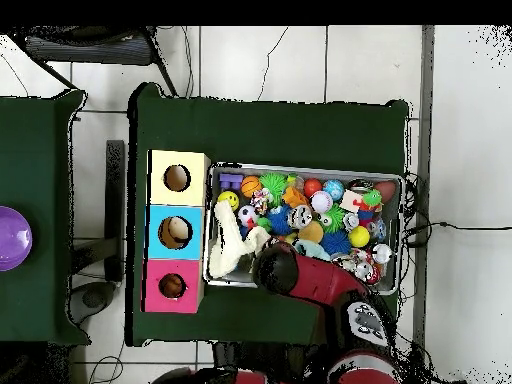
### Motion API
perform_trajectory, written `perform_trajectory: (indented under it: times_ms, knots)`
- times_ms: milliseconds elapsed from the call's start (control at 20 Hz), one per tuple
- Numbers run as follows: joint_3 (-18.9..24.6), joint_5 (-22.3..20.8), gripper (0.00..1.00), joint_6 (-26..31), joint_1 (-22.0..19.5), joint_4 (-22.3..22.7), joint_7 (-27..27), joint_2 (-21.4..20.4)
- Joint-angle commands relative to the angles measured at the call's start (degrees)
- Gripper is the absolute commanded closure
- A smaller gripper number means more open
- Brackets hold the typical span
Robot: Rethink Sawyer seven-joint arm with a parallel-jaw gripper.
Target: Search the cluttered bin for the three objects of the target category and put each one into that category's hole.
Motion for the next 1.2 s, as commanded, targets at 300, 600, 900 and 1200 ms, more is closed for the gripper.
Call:
perform_trajectory:
  times_ms: [300,600,900,1200]
  knots:
    - [4.9,-0.9,0.0,13.2,1.0,10.0,2.6,-7.6]
    - [3.5,-0.3,0.0,5.2,3.4,11.8,7.0,-8.7]
    - [8.4,1.7,0.0,-5.3,0.0,8.2,8.6,-6.8]
    - [9.4,2.5,0.0,-6.2,-1.5,6.5,8.6,-7.3]
